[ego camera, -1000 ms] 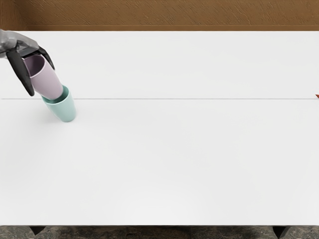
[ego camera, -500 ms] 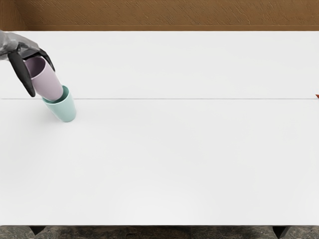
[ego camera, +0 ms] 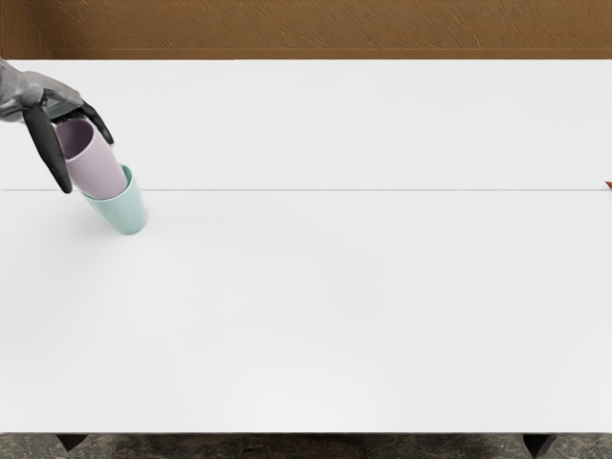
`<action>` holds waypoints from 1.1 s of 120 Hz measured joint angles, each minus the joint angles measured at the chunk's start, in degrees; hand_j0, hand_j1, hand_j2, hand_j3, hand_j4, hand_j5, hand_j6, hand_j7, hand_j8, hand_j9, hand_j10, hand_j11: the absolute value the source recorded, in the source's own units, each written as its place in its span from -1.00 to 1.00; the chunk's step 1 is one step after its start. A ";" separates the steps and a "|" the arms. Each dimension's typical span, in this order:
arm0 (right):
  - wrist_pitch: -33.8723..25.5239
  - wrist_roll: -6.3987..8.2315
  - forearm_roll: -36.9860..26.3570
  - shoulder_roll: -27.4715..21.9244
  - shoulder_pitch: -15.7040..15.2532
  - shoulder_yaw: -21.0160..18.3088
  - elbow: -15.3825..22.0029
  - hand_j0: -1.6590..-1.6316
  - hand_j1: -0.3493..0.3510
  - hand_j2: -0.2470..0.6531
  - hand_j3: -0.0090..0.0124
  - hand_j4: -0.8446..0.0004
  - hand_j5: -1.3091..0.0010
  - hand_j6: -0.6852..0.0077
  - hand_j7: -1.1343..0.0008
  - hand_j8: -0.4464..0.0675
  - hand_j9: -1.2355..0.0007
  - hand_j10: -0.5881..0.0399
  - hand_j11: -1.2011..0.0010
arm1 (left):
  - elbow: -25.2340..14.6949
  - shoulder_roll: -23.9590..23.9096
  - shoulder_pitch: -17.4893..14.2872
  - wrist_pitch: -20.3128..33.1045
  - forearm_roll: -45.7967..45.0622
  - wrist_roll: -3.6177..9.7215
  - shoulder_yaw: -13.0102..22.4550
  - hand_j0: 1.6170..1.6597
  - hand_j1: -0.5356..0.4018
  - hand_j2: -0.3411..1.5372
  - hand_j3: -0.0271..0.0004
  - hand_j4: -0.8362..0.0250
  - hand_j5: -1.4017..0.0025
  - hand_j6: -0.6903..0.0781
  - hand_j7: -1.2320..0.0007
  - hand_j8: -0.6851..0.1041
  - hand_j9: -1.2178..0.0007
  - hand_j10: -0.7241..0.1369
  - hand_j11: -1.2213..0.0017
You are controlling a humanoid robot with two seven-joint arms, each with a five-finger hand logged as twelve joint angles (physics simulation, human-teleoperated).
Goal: Pick up cup and place in cup with left hand
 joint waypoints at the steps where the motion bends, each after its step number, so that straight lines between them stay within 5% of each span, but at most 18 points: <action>1: 0.00 0.01 0.00 0.00 0.00 0.00 0.01 -0.93 -0.89 -0.47 -0.16 0.93 0.94 0.89 0.93 0.62 0.93 0.77 0.93 | -0.01 0.00 0.00 0.02 0.00 0.00 0.00 0.68 0.38 -0.58 0.98 0.34 0.20 0.39 0.12 0.28 0.11 -0.10 0.12; 20: 0.00 0.04 0.00 0.00 0.00 0.00 0.07 -0.93 -0.89 -0.47 -0.16 0.93 0.94 0.89 0.93 0.62 0.93 0.77 0.93 | -0.07 0.00 -0.13 1.31 -0.03 -0.02 -0.02 0.81 0.64 -0.61 0.97 0.65 0.62 0.60 0.59 0.52 0.58 0.31 0.59; 43: 0.00 0.07 0.00 0.00 0.00 0.00 0.16 -0.93 -0.89 -0.47 -0.16 0.93 0.94 0.89 0.93 0.62 0.93 0.77 0.93 | -0.13 0.17 -0.18 1.90 -0.23 -0.02 -0.09 0.88 0.79 -0.63 0.97 0.82 0.85 0.71 0.84 0.64 0.84 0.53 0.84; 103: 0.00 0.08 0.00 0.00 0.00 0.00 0.36 -0.93 -0.89 -0.47 -0.16 0.93 0.94 0.89 0.93 0.62 0.93 0.77 0.93 | -1.21 1.09 -1.76 0.65 -0.69 -0.02 -0.50 0.92 0.88 -0.64 0.97 0.92 0.98 0.78 0.98 0.72 0.98 0.66 0.98; 132: 0.00 0.08 0.00 0.00 0.00 0.00 0.43 -0.93 -0.89 -0.47 -0.16 0.93 0.94 0.89 0.93 0.62 0.93 0.77 0.93 | -5.94 4.74 -3.62 -0.01 -7.99 -0.02 -0.64 0.92 0.89 -0.64 0.97 0.93 0.99 0.78 0.99 0.72 0.99 0.67 0.99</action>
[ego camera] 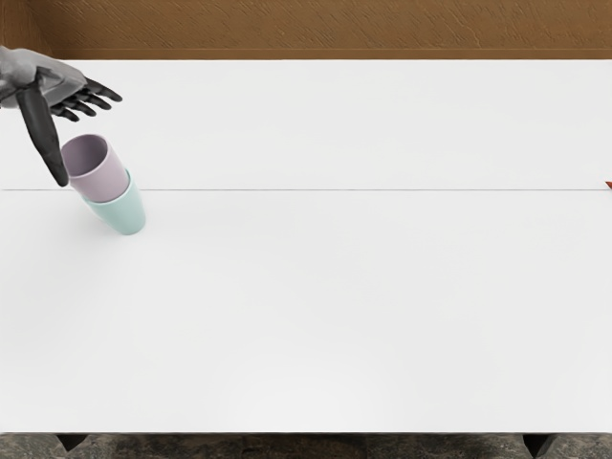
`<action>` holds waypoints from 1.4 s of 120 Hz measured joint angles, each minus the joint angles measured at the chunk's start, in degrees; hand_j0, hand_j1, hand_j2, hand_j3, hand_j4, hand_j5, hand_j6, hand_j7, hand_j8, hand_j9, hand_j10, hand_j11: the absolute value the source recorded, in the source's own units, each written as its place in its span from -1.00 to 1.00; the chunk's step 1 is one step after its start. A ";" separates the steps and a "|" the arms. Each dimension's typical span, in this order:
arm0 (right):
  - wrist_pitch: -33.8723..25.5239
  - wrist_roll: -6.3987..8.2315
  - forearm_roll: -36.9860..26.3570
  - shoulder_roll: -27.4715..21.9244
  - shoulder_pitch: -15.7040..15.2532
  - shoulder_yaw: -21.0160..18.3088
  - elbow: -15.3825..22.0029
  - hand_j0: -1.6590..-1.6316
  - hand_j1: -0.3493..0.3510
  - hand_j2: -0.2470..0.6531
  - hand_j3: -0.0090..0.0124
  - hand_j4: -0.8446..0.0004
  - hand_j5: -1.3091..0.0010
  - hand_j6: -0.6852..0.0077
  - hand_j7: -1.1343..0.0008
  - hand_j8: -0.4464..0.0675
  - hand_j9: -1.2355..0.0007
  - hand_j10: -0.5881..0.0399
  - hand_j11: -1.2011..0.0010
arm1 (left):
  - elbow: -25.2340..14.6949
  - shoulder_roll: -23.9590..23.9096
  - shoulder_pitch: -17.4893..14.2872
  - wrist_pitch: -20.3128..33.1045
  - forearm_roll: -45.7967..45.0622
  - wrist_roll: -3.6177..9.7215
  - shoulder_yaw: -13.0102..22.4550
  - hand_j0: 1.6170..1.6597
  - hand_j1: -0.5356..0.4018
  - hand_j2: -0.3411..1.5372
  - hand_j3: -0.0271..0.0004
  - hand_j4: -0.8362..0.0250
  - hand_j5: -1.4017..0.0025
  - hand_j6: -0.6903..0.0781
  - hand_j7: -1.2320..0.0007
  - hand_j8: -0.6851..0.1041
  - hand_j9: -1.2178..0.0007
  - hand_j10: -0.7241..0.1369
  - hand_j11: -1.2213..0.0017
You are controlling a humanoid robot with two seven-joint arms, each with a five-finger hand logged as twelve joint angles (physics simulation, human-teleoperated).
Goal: Pick up cup and place in cup with left hand
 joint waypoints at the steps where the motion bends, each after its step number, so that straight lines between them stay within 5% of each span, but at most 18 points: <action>1: 0.00 0.00 0.00 0.00 0.00 0.00 0.00 -0.93 -0.89 -0.47 -0.16 0.93 0.94 0.89 0.93 0.62 0.93 0.77 0.93 | -0.15 0.00 -0.07 -0.01 -0.08 0.00 0.00 0.92 0.89 -0.64 0.97 0.93 0.99 0.78 0.99 0.72 0.99 0.67 0.99; 63: 0.00 -0.07 0.00 0.00 0.00 0.00 0.01 -0.93 -0.89 -0.47 -0.16 0.93 0.94 0.89 0.93 0.62 0.93 0.77 0.93 | -10.44 4.66 -4.68 -0.08 -13.77 0.00 0.47 0.92 0.89 -0.64 0.97 0.93 1.00 0.78 1.00 0.72 1.00 0.67 1.00; 101: 0.07 -0.09 0.00 0.00 0.06 0.00 0.02 -0.93 -0.89 -0.47 -0.16 0.93 0.94 0.89 0.93 0.62 0.93 0.77 0.93 | -21.99 12.27 -4.57 -0.08 -31.76 0.00 1.91 0.92 0.89 -0.64 0.97 0.93 1.00 0.79 1.00 0.73 1.00 0.68 1.00; 128: 0.16 -0.06 0.00 0.00 0.08 0.00 0.09 -0.93 -0.89 -0.47 -0.16 0.93 0.94 0.89 0.93 0.62 0.93 0.77 0.93 | -30.39 20.41 3.98 -0.10 -43.60 0.00 3.28 0.92 0.89 -0.64 0.97 0.94 1.00 0.79 1.00 0.73 1.00 0.68 1.00; 154: 0.51 -0.02 -0.07 0.00 0.09 0.00 0.04 -0.93 -0.89 -0.47 -0.16 0.93 0.94 0.89 0.93 0.62 0.93 0.77 0.93 | -31.82 20.83 15.21 -0.12 -46.72 0.00 3.50 0.92 0.89 -0.64 0.97 0.94 1.00 0.80 1.00 0.73 1.00 0.68 1.00; 168: 0.52 -0.04 -0.13 0.00 0.09 0.00 0.02 -0.93 -0.89 -0.47 -0.16 0.93 0.94 0.89 0.93 0.62 0.93 0.78 0.93 | -31.71 23.37 15.98 -0.12 -47.28 0.00 3.51 0.92 0.89 -0.64 0.97 0.94 1.00 0.80 1.00 0.74 1.00 0.68 1.00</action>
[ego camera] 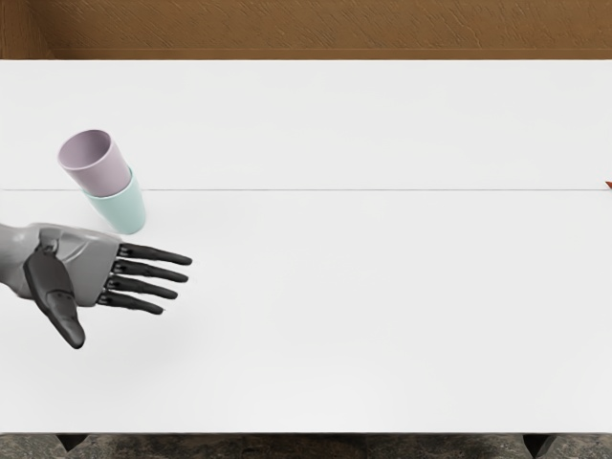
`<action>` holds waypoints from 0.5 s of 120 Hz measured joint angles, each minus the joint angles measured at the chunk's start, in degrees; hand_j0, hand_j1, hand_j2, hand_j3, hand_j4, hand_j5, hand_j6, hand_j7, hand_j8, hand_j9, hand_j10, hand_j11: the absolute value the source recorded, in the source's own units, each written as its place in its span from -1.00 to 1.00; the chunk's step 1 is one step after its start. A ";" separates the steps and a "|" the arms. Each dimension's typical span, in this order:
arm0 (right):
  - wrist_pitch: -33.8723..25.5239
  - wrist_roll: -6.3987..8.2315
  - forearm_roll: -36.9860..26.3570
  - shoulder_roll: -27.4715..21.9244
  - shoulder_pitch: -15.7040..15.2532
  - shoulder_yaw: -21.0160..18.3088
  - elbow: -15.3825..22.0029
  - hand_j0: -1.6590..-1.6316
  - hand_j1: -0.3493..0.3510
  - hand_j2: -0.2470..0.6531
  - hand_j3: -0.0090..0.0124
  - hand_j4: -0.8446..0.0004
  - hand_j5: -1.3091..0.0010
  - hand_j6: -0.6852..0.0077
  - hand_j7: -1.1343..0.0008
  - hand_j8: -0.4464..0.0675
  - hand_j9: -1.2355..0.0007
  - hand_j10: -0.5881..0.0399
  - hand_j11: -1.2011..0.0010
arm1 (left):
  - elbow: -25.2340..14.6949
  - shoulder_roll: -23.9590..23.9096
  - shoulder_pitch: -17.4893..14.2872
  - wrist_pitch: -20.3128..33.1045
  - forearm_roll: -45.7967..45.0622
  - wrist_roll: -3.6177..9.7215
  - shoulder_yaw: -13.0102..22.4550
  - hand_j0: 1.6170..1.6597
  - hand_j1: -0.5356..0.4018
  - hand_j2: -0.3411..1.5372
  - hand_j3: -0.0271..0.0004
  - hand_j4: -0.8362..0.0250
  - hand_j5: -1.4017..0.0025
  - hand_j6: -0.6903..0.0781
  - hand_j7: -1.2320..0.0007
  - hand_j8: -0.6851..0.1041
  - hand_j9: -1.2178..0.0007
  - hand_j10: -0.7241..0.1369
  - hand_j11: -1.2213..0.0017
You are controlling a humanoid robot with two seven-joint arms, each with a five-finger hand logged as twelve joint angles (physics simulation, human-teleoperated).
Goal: Pick up cup and place in cup with left hand
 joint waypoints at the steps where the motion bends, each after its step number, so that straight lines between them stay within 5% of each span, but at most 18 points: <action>1: 0.00 0.00 0.00 0.00 0.00 0.00 0.00 -0.93 -0.89 -0.47 -0.16 0.93 0.94 0.89 0.93 0.62 0.93 0.77 0.93 | 0.01 0.16 0.03 0.00 0.00 0.00 0.00 0.92 0.89 -0.64 0.97 0.94 1.00 0.80 1.00 0.74 1.00 0.68 1.00; 60: 0.04 -0.03 -0.04 0.00 0.00 0.00 0.00 -0.93 -0.89 -0.47 -0.16 0.93 0.94 0.89 0.93 0.62 0.93 0.77 0.93 | 0.15 1.49 0.00 -0.01 -0.23 0.00 0.54 0.92 0.89 -0.64 0.97 0.95 1.00 0.80 1.00 0.74 1.00 0.68 1.00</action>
